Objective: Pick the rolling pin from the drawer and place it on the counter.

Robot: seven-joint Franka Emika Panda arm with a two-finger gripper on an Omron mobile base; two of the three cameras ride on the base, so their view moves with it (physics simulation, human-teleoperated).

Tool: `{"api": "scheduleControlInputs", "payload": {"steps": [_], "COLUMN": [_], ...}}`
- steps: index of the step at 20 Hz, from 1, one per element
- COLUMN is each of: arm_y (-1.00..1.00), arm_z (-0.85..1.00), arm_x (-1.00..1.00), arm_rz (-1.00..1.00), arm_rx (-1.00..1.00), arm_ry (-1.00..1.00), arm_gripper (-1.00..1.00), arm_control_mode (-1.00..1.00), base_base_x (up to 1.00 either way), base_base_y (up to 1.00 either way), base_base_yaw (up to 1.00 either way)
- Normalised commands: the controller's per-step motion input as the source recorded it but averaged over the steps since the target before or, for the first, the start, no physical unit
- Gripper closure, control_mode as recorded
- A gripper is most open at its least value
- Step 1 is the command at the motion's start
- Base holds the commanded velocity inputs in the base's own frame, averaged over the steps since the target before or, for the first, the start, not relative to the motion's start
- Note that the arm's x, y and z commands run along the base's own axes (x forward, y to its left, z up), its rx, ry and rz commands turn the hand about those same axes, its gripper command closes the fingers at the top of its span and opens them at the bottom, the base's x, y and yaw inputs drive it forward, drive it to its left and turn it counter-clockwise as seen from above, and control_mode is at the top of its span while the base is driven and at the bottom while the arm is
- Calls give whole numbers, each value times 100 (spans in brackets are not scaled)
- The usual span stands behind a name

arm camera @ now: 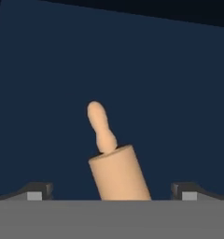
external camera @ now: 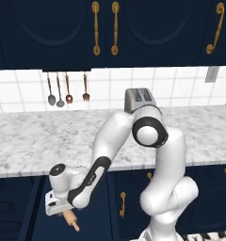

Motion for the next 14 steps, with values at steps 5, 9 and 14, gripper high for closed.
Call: {"api": "scheduleControlInputs", "payload": {"steps": [5, 9, 14], "arm_y": [-18, -36, -6], "arm_z": [-38, -44, -33], "arm_x": [0, 0, 2], "arm_rz": [9, 8, 4], "arm_rx": [-2, 0, -3], "arm_ry": [0, 0, 0], "arm_gripper": [-100, 100, 100], "arm_control_mode": [-100, -100, -100], "base_base_x": [0, 0, 0], "base_base_y": [0, 0, 0], "base_base_yaw": [0, 0, 0]}}
